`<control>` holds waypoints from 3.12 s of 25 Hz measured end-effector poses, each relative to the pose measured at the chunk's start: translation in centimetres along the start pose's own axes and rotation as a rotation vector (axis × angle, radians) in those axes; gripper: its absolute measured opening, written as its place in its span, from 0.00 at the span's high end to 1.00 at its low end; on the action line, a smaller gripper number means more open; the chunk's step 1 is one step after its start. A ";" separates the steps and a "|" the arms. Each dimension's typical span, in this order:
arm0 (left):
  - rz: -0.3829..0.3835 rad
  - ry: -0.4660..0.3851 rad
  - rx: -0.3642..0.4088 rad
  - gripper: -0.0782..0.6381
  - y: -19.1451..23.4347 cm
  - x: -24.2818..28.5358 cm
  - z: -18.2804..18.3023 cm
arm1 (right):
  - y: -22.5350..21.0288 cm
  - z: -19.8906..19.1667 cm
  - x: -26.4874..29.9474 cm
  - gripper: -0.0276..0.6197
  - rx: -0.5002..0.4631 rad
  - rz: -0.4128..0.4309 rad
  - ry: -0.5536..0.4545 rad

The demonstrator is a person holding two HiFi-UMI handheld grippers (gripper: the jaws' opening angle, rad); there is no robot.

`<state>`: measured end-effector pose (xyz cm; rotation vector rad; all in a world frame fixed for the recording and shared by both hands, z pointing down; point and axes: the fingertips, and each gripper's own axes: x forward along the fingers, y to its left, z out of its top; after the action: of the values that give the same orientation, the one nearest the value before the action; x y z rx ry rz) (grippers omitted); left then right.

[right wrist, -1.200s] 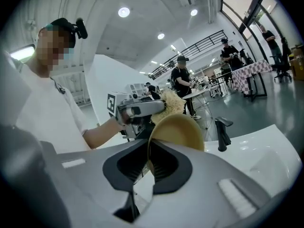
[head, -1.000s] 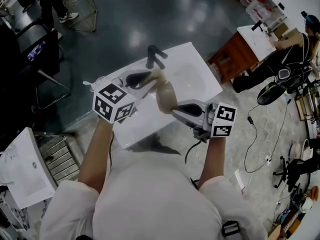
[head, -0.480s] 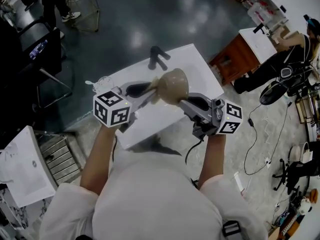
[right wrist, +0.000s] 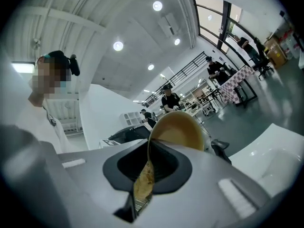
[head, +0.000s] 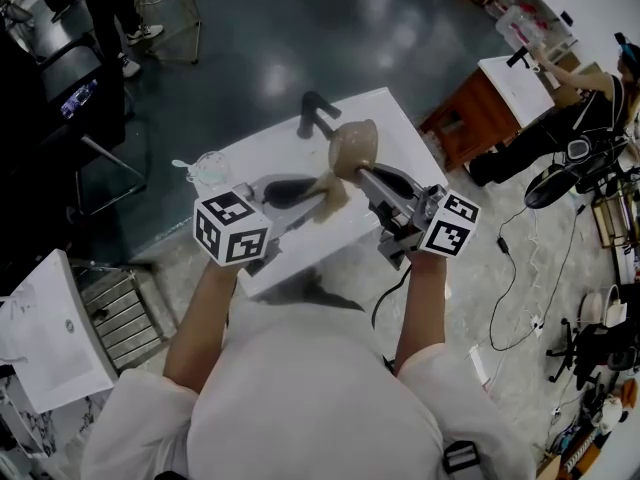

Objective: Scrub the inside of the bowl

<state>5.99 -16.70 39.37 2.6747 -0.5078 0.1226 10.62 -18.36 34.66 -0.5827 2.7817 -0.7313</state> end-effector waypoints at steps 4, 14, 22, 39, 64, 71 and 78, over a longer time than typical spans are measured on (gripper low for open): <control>0.003 0.002 0.029 0.76 -0.5 -0.2 0.5 | -1.0 -1.0 -0.5 0.93 -0.008 -0.060 0.028; 0.051 -0.033 0.146 0.76 0.1 -0.2 3.9 | 0.1 -7.1 -0.1 0.93 -0.076 -0.039 0.307; 0.095 0.029 0.223 0.76 1.2 0.6 4.2 | 2.2 -8.0 -2.3 0.93 -0.120 0.068 0.408; 0.089 0.019 -0.017 0.76 3.3 0.1 0.2 | 5.7 -2.8 -3.1 0.93 -0.031 0.270 0.084; 0.048 -0.088 0.067 0.76 -0.5 -0.9 4.2 | -0.4 -5.7 -0.1 0.93 -0.076 -0.094 0.242; 0.204 -0.071 0.168 0.76 2.9 -0.8 5.2 | 1.6 -6.7 -0.8 0.93 -0.106 -0.004 0.301; 0.252 -0.067 0.101 0.76 4.3 -1.2 2.9 | 1.9 -4.2 -2.3 0.93 -0.009 0.023 0.129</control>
<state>3.32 -21.16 38.16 2.7086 -0.8805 0.1344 10.84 -14.10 37.47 -0.5215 2.9063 -0.7777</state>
